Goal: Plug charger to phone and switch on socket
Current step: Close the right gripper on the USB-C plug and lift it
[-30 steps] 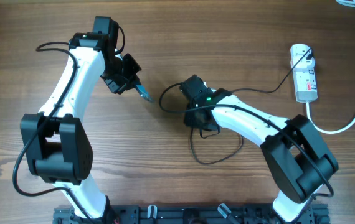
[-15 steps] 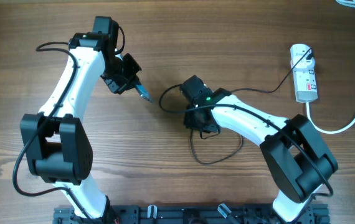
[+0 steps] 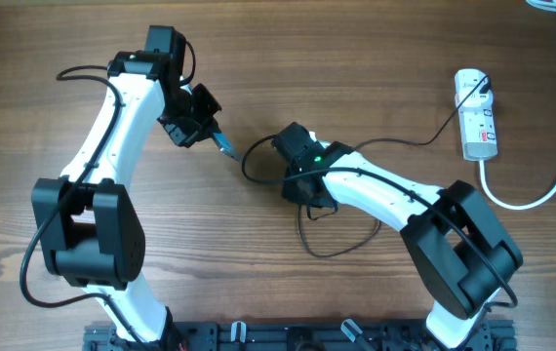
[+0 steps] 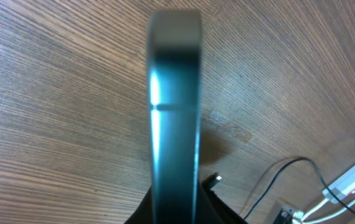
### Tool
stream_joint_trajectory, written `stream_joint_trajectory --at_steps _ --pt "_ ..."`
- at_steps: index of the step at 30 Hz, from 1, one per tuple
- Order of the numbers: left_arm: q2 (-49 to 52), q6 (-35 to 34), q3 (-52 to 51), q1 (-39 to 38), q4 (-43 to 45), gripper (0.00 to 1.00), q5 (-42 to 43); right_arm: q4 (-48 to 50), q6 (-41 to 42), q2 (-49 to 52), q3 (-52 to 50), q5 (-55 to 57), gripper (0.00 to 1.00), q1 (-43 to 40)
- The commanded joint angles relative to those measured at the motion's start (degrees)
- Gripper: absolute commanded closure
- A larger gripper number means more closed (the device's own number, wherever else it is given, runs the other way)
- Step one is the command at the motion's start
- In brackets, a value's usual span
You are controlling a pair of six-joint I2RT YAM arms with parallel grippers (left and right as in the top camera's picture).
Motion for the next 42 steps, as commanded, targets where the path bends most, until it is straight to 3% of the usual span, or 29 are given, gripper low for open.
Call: stream_joint_trajectory --at_steps 1,6,12,16,23,27,30,32,35,42 --pt "-1.68 0.63 0.15 0.0 0.2 0.96 -0.11 -0.83 1.77 4.13 -1.4 1.62 0.77 0.46" --pt "-1.68 0.66 0.15 0.0 0.17 0.96 -0.11 -0.87 1.75 4.13 -1.4 1.57 0.86 0.46" --pt "-1.68 0.66 0.15 0.0 0.2 0.96 -0.11 -1.46 2.16 4.13 -1.4 1.38 0.84 0.46" --pt "-1.68 0.66 0.15 0.0 0.17 0.96 -0.11 -1.53 2.12 4.13 -1.4 0.68 0.77 0.46" --pt "-1.68 0.66 0.15 0.0 0.17 0.96 -0.11 -1.88 2.08 4.13 -1.4 0.48 0.84 0.46" --pt "-1.68 0.66 0.15 0.0 0.2 0.96 -0.11 -1.95 1.97 4.13 -1.4 0.28 0.83 0.46" --pt "-1.68 0.66 0.15 0.0 0.17 0.96 -0.11 -1.92 1.53 4.13 -1.4 -0.39 0.73 0.46" --pt "-1.68 0.66 0.15 0.0 0.17 0.96 -0.11 -2.03 1.55 4.13 -1.4 -0.57 0.74 0.46" --pt "-1.68 0.66 0.15 0.0 0.17 0.96 -0.11 -2.19 1.57 4.13 -1.4 -0.55 0.85 0.46" --pt "-1.68 0.66 0.15 0.0 0.15 0.96 -0.11 -2.56 1.64 4.28 -1.42 -0.55 0.9 0.52"
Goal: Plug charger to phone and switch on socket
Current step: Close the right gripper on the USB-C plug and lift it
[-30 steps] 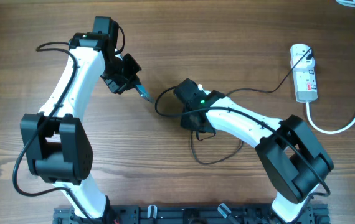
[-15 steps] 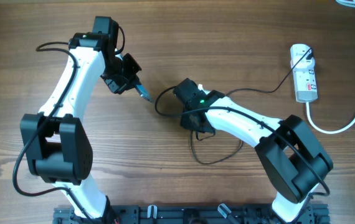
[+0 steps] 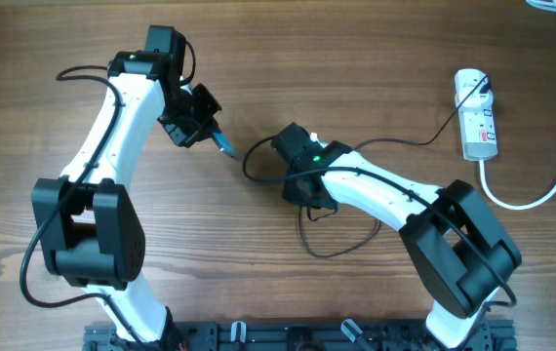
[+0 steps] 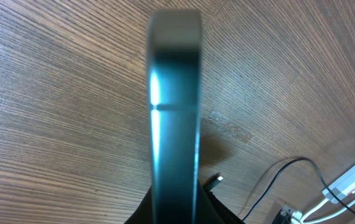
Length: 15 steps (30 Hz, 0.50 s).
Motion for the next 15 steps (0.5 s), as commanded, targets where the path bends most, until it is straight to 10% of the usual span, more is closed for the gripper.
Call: stream_joint_trajectory --at_steps 1,10,15 --pt "-1.68 0.66 0.15 0.0 0.15 0.96 -0.09 -0.81 0.2 3.98 -1.9 -0.94 0.91 0.46" --pt "-1.68 0.81 0.15 0.0 0.22 0.96 1.09 -0.74 -1.14 3.56 -1.4 -1.9 0.96 0.22" --pt "-1.68 13.81 0.15 0.0 4.68 0.96 21.18 -1.25 -8.17 0.26 0.55 -6.27 0.96 -2.25"
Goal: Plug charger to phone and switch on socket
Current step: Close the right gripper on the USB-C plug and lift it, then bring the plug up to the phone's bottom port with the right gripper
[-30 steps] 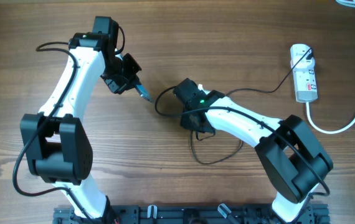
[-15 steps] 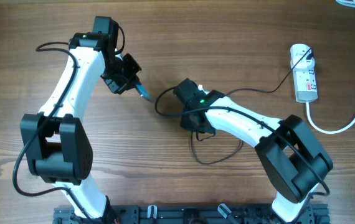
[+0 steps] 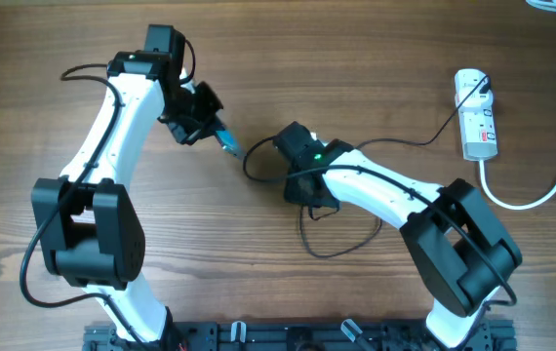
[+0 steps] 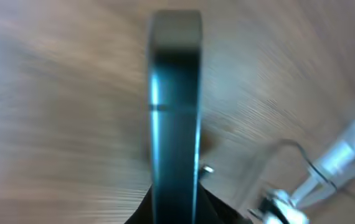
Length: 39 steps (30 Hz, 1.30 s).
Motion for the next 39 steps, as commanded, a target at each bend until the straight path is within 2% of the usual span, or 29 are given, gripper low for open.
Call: stream_joint_trajectory --at_steps 1,5,8,9,18,26,30,33,39 --pt "-1.68 14.19 0.17 -0.02 4.83 0.96 24.35 -0.59 -6.73 -1.2 0.22 -6.34 0.96 -2.14" --pt "-1.68 16.96 0.17 -0.02 14.91 0.96 47.84 -0.87 -15.02 -9.22 0.22 -14.69 0.96 -4.72" --pt "-1.7 15.32 0.17 -0.02 23.34 0.96 57.11 -0.98 -16.61 -15.67 0.22 -18.49 0.96 -4.92" --pt "-1.88 11.8 0.17 -0.02 27.61 0.96 58.36 -1.03 -16.79 -18.78 0.22 -19.61 0.96 -4.85" --pt "-6.75 -3.91 0.17 -0.02 52.37 0.96 57.31 -7.78 -20.09 -35.08 0.22 -21.62 0.96 -4.85" --pt "-9.42 -4.39 0.17 -1.73 50.53 0.96 54.01 -9.03 -20.61 -44.19 0.22 -19.98 0.95 -4.72" --pt "-9.42 0.2 0.17 -5.14 41.66 0.96 41.09 -11.32 -20.41 -46.16 0.48 -13.4 0.95 -3.02" --pt "-9.42 0.85 0.17 -7.67 36.39 0.96 30.56 -13.94 -18.97 -45.92 1.36 -7.69 0.95 -1.27" --pt "-9.42 1.6 0.17 -9.33 36.37 0.96 29.2 -12.46 -17.46 -45.33 1.95 -4.37 0.95 1.31"
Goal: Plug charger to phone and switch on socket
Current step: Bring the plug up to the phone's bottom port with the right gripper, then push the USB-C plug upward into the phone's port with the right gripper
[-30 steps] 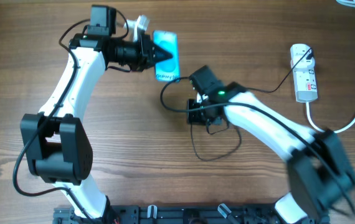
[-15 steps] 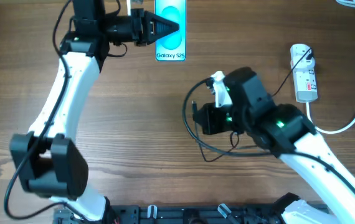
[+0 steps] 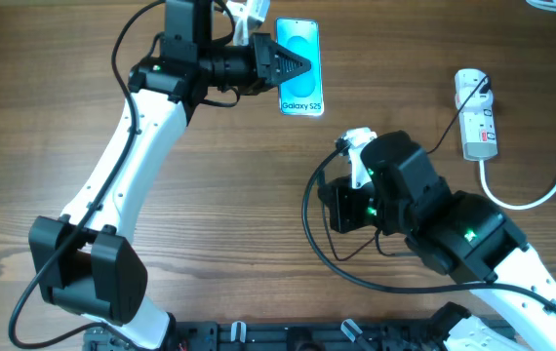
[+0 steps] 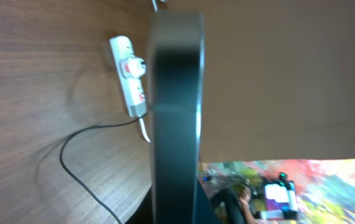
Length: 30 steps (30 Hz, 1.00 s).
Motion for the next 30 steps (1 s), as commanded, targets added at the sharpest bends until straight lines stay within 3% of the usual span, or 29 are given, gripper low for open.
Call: stream_joint_trajectory --at_steps 1,8,13,19,30 --pt "-0.85 2.03 0.72 -0.2 -0.28 0.96 -3.61 2.08 1.51 0.57 2.25 3.93 0.95 1.42" --pt "-0.87 7.02 0.72 -0.72 -6.43 0.96 -2.97 4.79 2.4 5.01 2.8 4.39 0.95 1.73" --pt "-0.87 11.1 0.72 -1.7 -6.29 0.96 4.57 8.5 4.52 8.83 2.8 1.51 0.95 1.73" --pt "-0.85 15.78 0.72 -1.53 -7.5 0.96 4.7 8.76 4.52 9.4 4.28 2.67 0.95 1.73" --pt "-0.87 16.96 0.72 -1.53 -9.33 0.96 6.08 8.52 6.01 10.43 5.51 4.37 0.95 1.68"
